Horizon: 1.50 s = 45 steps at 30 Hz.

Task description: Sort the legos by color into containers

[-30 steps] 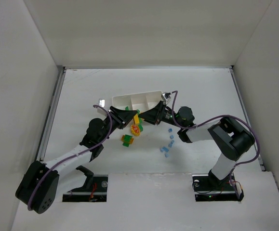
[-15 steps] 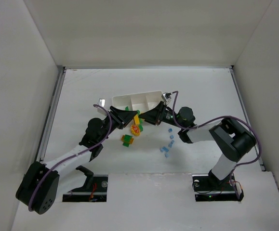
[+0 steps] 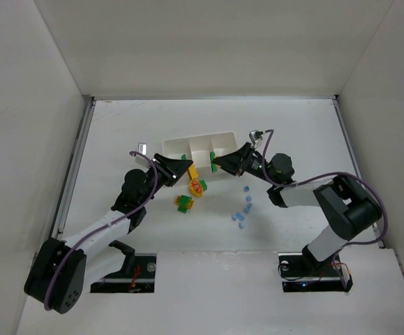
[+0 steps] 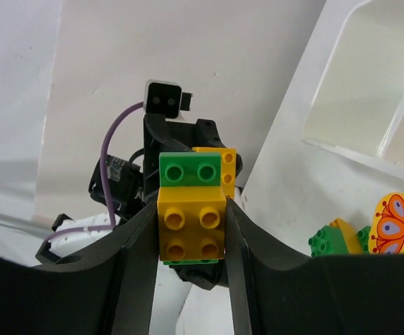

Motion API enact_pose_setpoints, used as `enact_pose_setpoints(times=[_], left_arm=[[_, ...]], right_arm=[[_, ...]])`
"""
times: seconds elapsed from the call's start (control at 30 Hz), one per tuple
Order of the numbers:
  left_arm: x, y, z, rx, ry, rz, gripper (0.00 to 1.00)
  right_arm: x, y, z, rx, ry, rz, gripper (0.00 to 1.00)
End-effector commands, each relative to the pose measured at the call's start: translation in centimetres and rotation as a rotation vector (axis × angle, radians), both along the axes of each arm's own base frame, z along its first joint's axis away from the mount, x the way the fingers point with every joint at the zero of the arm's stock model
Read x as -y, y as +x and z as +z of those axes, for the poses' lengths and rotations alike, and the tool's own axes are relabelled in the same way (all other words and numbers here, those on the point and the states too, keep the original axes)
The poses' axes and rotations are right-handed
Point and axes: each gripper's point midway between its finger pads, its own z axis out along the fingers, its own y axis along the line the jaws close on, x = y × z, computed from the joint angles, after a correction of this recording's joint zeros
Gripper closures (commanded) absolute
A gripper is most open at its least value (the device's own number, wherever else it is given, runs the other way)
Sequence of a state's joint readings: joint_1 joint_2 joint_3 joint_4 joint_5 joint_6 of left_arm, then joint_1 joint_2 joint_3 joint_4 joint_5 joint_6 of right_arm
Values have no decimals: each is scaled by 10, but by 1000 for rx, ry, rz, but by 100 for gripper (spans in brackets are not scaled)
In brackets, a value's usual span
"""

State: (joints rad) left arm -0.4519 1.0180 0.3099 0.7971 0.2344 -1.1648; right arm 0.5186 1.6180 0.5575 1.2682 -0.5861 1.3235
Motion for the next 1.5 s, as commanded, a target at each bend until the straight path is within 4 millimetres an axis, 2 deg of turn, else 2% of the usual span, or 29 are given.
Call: enact_pose_setpoints(times=[0.0,0.13,0.27,0.37,0.53,0.67,0.83,0.93,1.1,1.2,1.27,1.47], left_arm=[[-2,5,12,56,11,19,83],[2,23,21,86,47,39,83],[8,48,28,136,129,87,83],[12,75,16,134,237,136,82],[18,106,-9,96,364,166,82],[28,119,-22,76,409,160,82],[36,128,-24,84,437,160,82],[38,130,-25,89,453,163,78],[37,127,-15,109,458,177,57],[32,120,-4,125,453,180,51],[27,109,3,126,454,177,51],[28,56,16,136,486,100,49]], right_arm=[[8,-10,38,175,76,-9,73],[14,-8,32,175,53,-29,73],[19,-7,23,169,20,-54,73],[23,-8,15,167,-13,-69,73],[26,-9,7,177,-73,-94,73],[28,-7,2,188,-126,-122,72],[25,-7,-1,199,-167,-130,72],[24,-7,-1,201,-168,-131,72],[24,-6,-4,195,-172,-131,72],[23,-5,-4,193,-173,-132,72],[22,-4,-6,191,-178,-135,72],[10,4,-19,184,-269,-158,72]])
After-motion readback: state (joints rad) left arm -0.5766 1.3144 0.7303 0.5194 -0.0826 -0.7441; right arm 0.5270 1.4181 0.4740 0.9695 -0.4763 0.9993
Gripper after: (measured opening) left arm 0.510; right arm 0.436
